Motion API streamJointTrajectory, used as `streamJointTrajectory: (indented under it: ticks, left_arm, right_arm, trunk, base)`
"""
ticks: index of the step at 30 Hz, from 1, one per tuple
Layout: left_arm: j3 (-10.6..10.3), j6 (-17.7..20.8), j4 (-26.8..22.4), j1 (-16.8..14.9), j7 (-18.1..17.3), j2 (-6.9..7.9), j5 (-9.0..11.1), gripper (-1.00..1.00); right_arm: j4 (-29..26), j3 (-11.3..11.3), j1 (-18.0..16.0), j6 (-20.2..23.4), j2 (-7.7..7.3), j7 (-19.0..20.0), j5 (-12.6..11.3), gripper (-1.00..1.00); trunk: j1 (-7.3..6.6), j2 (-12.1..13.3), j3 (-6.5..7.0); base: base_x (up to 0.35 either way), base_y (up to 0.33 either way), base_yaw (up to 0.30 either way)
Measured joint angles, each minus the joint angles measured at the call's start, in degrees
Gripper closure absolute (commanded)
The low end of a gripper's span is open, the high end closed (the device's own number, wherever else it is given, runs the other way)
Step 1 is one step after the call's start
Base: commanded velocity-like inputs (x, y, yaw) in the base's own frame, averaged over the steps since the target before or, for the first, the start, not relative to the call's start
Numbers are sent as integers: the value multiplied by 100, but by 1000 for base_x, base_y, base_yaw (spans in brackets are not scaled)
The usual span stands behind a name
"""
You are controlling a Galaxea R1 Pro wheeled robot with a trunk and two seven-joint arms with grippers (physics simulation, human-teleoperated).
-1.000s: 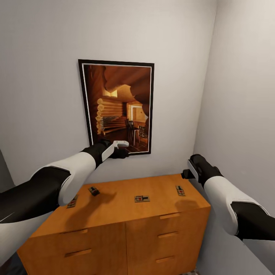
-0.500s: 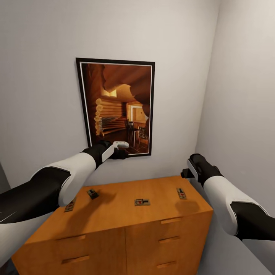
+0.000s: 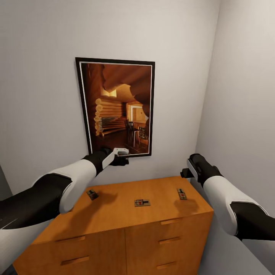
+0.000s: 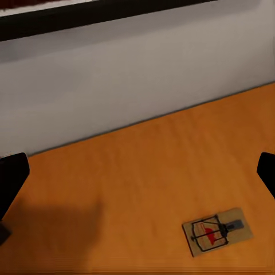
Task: Take the four mousetraps from the cabinet in the bathroom and place them on the bathroom floor. Make sure all four end up on the same floor surface, and ensure that at least two of them are either under or directly next to the same bathroom sink.
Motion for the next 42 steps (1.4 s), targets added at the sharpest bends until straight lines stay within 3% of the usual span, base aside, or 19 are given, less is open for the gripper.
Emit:
streamJointTrajectory:
  ticks: [42]
  left_arm:
    - [2, -184, 18, 207, 4, 0, 9, -100]
  right_arm:
    - [-11, -9, 0, -10, -2, 170, -31, -100]
  trunk:
    - [0, 0, 0]
  base:
    - [0, 0, 0]
